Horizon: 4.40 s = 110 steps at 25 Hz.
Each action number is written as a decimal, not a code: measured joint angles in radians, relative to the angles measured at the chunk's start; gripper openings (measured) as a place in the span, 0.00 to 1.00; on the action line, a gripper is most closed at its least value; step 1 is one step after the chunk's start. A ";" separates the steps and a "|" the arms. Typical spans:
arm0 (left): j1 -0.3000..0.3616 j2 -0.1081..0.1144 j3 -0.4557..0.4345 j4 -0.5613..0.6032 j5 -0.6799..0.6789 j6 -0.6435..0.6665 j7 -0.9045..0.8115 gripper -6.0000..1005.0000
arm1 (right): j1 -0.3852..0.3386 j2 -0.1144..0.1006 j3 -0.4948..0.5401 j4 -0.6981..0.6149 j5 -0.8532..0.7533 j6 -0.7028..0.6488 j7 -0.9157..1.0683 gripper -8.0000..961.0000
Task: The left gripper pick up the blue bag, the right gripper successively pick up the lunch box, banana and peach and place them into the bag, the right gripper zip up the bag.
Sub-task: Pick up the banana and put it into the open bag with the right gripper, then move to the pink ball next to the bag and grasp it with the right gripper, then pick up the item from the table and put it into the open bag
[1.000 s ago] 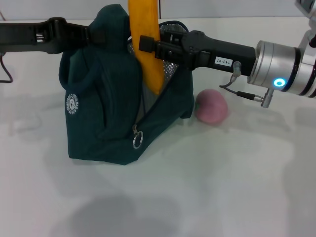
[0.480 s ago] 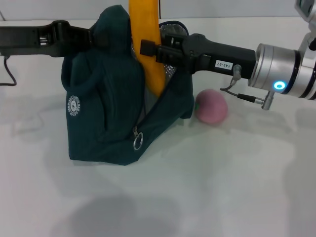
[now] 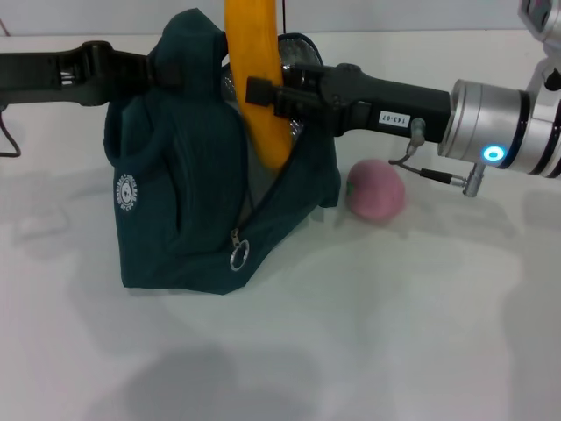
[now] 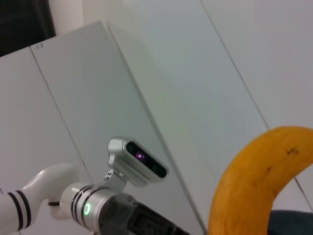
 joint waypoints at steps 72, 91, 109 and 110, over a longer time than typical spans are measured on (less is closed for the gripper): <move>0.006 0.010 0.002 0.000 -0.019 -0.013 0.009 0.05 | -0.296 -0.002 -0.284 -0.482 -0.280 0.470 0.260 0.64; 0.016 0.015 -0.001 0.000 -0.019 -0.012 0.010 0.05 | -0.438 -0.015 -0.167 -0.625 -0.125 0.360 0.241 0.22; 0.009 0.006 0.005 0.000 -0.017 -0.014 0.016 0.05 | -0.119 -0.008 -0.190 -0.476 0.043 0.217 0.178 0.06; 0.008 0.004 0.006 0.000 -0.017 -0.014 0.018 0.05 | -0.107 -0.007 -0.213 -0.472 0.042 0.238 0.178 0.05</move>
